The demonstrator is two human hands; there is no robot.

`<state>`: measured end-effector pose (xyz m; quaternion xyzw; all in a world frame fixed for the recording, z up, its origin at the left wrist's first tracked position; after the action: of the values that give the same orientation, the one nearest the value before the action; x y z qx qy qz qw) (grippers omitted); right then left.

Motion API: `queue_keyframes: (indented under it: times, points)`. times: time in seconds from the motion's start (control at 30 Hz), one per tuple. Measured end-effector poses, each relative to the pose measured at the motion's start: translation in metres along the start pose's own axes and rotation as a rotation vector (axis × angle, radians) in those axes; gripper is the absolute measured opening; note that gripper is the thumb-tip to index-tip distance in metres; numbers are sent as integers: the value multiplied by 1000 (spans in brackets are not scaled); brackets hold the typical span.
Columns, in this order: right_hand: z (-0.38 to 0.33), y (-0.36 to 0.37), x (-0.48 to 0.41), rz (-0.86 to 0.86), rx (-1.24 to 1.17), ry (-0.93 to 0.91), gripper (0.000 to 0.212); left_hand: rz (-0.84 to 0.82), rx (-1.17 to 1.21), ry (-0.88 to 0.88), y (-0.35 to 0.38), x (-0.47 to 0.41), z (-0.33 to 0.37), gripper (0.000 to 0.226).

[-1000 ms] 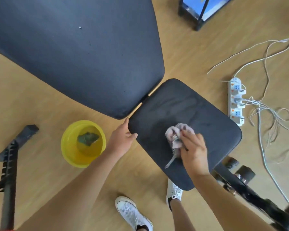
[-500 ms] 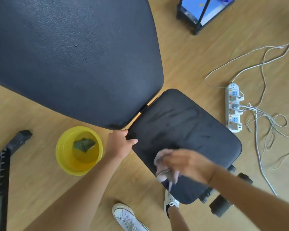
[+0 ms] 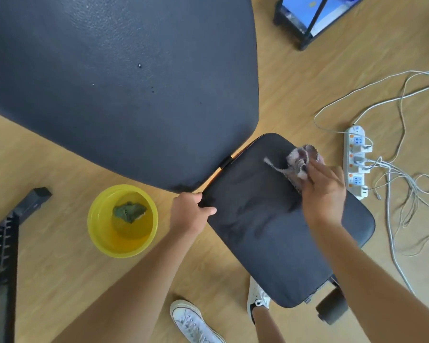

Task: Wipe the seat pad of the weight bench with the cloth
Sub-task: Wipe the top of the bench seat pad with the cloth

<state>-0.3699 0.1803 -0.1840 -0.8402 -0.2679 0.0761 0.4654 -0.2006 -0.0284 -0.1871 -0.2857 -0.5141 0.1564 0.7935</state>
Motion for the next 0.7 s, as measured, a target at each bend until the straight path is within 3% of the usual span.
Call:
queue_keyframes:
  times: [0.03, 0.07, 0.1, 0.13, 0.2, 0.23, 0.27, 0.33, 0.37, 0.4, 0.43, 0.47, 0.53, 0.57, 0.63, 0.7]
  points:
    - [-9, 7, 5, 87, 90, 49, 20, -6, 9, -1, 0, 1, 0, 66]
    - [-11, 16, 20, 85, -23, 85, 19, -17, 15, -7, 0, 0, -1, 66]
    - [-29, 33, 39, -11, -150, 9, 21, -34, 17, -15, 0, -2, -3, 66]
    - [-44, 46, 55, -85, -252, -166, 26, -52, 23, -19, -1, -4, -5, 66]
    - [-75, 44, 68, -231, -103, -776, 25, -98, 47, -27, -4, -8, -12, 64]
    - [-67, 38, 51, -299, -95, -801, 22, -125, 44, -15, -4, -9, -15, 61]
    - [-55, 29, 26, -288, -94, -598, 19, -152, 37, 1, -4, -10, -17, 59]
    - [-34, 5, -22, 29, -268, -19, 25, -192, 37, 16, -5, -9, -21, 55]
    - [-35, 16, -19, 78, -211, 121, 28, -205, 37, 6, -5, -9, -23, 52]
    - [-48, 32, -4, 64, -175, 77, 27, -211, 44, -6, -5, -10, -25, 48]
    - [-70, 56, 16, -62, -147, -79, 23, -217, 76, -28, -5, -11, -29, 46]
    - [-88, 85, 41, -229, -155, -366, 22, -232, 130, -50, -6, -11, -32, 46]
    - [-109, 96, 57, -422, 75, -888, 31, -269, 212, -85, -6, -9, -38, 54]
    - [-98, 89, 38, -403, 65, -854, 30, -297, 249, -84, -5, -6, -40, 55]
    - [-60, 62, -18, -152, -113, -375, 22, -348, 296, -97, -2, 1, -41, 63]
    - [-60, 57, -36, -2, -11, -96, 21, -359, 314, -125, 1, 4, -41, 71]
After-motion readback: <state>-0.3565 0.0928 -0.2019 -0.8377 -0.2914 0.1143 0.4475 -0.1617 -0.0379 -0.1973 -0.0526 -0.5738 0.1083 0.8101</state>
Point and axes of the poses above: each hand's wrist, its own x-axis away from the middle knuckle, its own y-axis out of the palm, z = x × y, the point moved 4 cm from there along -x, towards the middle knuckle, and after that the axes turned 7 degrees about -x, right-handed, at the moved point
